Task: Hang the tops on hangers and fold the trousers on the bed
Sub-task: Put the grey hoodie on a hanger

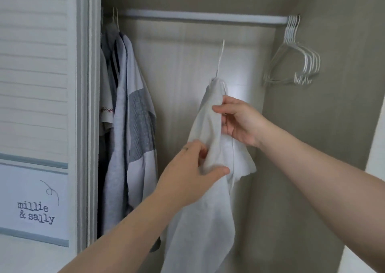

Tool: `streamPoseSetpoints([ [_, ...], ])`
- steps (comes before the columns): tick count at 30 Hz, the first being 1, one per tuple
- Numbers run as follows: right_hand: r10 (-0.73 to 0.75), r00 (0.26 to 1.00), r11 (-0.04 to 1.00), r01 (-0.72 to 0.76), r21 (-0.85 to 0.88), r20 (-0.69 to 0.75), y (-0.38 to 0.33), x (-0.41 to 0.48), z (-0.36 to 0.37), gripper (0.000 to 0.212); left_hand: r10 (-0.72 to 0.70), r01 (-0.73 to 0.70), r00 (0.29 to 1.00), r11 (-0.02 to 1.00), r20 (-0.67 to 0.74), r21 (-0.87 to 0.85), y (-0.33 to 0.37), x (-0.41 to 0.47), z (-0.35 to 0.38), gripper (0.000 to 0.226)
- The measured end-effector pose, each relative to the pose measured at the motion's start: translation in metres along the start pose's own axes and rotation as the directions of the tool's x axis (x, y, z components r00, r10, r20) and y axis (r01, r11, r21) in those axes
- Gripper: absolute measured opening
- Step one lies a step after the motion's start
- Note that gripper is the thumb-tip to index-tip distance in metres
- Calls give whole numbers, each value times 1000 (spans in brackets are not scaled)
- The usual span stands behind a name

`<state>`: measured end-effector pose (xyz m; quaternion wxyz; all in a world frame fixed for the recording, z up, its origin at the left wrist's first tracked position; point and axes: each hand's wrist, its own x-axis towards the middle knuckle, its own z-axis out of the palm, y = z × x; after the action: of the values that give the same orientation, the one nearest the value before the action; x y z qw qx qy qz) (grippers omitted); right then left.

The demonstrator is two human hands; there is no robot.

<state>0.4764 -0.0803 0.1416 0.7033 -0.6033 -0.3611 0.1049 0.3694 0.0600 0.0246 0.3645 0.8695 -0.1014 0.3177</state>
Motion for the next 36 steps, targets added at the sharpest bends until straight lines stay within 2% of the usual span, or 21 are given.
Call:
streamPoseSetpoints([
  [3, -51, 999, 998, 51, -41, -17, -21, 38, 0, 13, 23, -23, 1000, 992, -3, 126, -7, 30, -4, 33],
  [5, -79, 997, 995, 77, -60, -16, -33, 59, -2, 14, 58, -50, 998, 982, -37, 185, -12, 54, -9, 26],
  [10, -138, 990, 989, 137, -55, -7, -60, 108, -15, 22, 122, -96, 987, 973, -109, 211, -18, 111, -27, 22],
  [13, -161, 987, 987, 161, -13, 4, -77, 139, -26, 12, 143, -108, 979, 969, -148, 224, -17, 143, -37, 20],
  [15, -176, 984, 984, 176, 1, -2, -89, 160, -33, 17, 154, -108, 973, 963, -172, 248, -14, 166, -41, 22],
  [20, -176, 984, 984, 176, 13, -30, -113, 201, -45, 11, 185, -100, 960, 928, -210, 360, -2, 213, -49, 21],
  [31, -139, 987, 987, 145, 65, -82, -93, 251, -72, 11, 194, -74, 960, 873, -204, 482, -11, 252, -54, 16],
  [34, -145, 986, 984, 153, 93, -87, -85, 253, -70, 8, 184, -76, 963, 886, -195, 458, -18, 248, -54, 14],
  [36, -175, 974, 983, 180, 21, -147, -83, 248, -63, 4, 169, -82, 969, 906, -180, 415, -23, 245, -53, 14],
])
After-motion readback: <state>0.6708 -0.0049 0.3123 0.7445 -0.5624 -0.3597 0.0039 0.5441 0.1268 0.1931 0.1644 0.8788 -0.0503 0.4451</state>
